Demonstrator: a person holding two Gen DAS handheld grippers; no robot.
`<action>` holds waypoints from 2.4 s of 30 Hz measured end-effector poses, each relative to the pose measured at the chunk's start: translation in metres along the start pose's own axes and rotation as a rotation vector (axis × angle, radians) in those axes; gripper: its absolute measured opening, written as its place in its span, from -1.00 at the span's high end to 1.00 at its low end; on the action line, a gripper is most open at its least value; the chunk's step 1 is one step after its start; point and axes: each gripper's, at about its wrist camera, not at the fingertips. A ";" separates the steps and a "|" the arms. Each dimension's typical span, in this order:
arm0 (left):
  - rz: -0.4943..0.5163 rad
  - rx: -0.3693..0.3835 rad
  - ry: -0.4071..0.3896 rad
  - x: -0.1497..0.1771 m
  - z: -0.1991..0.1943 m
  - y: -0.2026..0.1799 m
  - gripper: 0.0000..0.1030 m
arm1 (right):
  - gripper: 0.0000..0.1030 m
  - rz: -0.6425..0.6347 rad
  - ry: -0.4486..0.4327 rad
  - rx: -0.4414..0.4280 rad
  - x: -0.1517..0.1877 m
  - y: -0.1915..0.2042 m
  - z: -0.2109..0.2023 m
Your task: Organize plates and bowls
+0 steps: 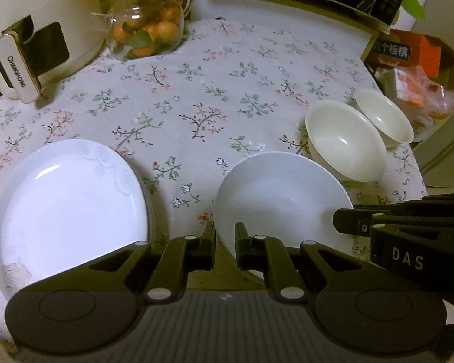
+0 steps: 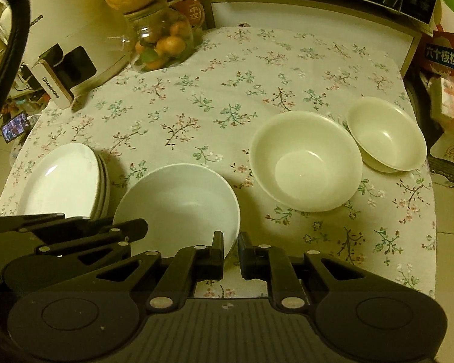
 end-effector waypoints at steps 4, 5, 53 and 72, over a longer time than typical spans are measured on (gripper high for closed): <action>0.001 0.025 0.003 -0.001 0.005 0.000 0.79 | 0.77 0.012 0.016 0.014 0.000 -0.005 0.007; 0.001 0.027 -0.004 -0.001 0.006 -0.001 0.79 | 0.77 0.018 0.020 0.017 0.000 -0.006 0.008; -0.009 0.041 -0.143 -0.033 -0.035 -0.006 -0.71 | 0.10 0.096 -0.102 -0.021 -0.004 -0.034 -0.032; 0.044 0.023 -0.149 -0.054 -0.024 -0.038 -0.95 | -0.79 0.267 -0.135 0.008 -0.001 -0.082 -0.046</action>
Point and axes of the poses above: each gripper's, at about its wrist camera, not at the fingertips, and z roughly the way its jaws point, y to its left, x to its underside, and after that the axes turned 15 degrees about y, right-handed
